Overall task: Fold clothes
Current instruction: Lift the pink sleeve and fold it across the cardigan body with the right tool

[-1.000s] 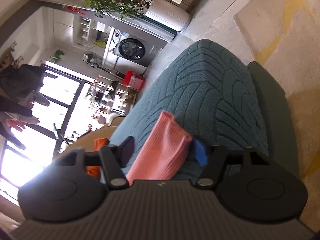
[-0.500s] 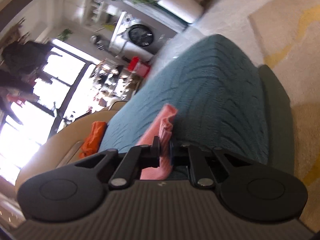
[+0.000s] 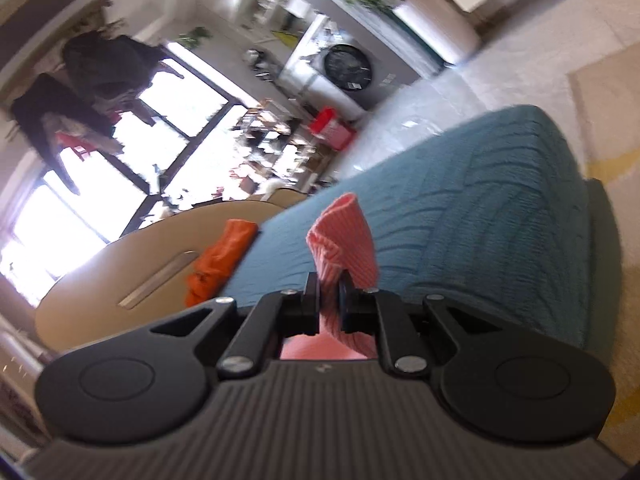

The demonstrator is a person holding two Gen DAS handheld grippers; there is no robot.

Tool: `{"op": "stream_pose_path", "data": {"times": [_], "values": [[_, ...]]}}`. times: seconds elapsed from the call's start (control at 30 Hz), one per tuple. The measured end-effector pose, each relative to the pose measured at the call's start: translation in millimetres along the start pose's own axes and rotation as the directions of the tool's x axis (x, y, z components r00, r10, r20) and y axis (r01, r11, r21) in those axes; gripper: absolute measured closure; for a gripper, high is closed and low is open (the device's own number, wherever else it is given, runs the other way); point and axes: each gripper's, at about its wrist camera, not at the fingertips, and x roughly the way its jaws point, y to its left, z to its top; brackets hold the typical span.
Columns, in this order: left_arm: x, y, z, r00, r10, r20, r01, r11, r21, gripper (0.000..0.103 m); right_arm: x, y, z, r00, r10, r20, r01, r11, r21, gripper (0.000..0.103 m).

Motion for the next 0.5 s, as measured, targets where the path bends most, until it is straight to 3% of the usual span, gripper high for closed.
{"op": "stream_pose_path", "data": {"times": [0.1, 0.13, 0.2, 0.23, 0.27, 0.33, 0.4, 0.5], "values": [[-6, 2, 1, 1.000, 0.018, 0.025, -0.017, 0.999, -0.034, 0.008, 1, 30, 2, 0.999, 0.012, -0.031, -0.015, 0.996, -0.089, 0.091], [-14, -2, 1, 0.994, 0.078, 0.071, -0.075, 0.996, -0.039, 0.008, 1, 40, 3, 0.999, 0.015, -0.041, -0.020, 0.993, -0.118, 0.091], [-19, -15, -3, 0.972, 0.202, 0.122, -0.210, 0.976, 0.053, 0.014, 3, 55, 5, 0.998, 0.029, -0.057, -0.037, 0.990, -0.133, 0.091], [-17, -25, -3, 0.964, 0.224, 0.144, -0.248, 0.952, 0.180, 0.014, 3, 58, 4, 0.997, 0.036, -0.061, -0.044, 0.990, -0.137, 0.091], [-18, -35, -6, 0.967, 0.200, 0.155, -0.242, 0.914, 0.326, 0.014, 3, 61, 3, 0.997, 0.043, -0.065, -0.052, 0.988, -0.142, 0.091], [-16, -44, -11, 0.976, 0.171, 0.137, -0.218, 0.812, 0.541, 0.014, 3, 66, 2, 0.996, 0.058, -0.072, -0.068, 0.988, -0.142, 0.091], [-10, -43, -9, 0.973, 0.212, 0.090, -0.221, 0.751, 0.622, 0.018, 2, 65, 6, 0.995, 0.066, -0.076, -0.076, 0.988, -0.135, 0.091], [-2, -38, -3, 0.967, 0.253, 0.030, -0.205, 0.704, 0.680, 0.036, 1, 66, 5, 0.993, 0.081, -0.081, -0.092, 0.985, -0.143, 0.091]]}}
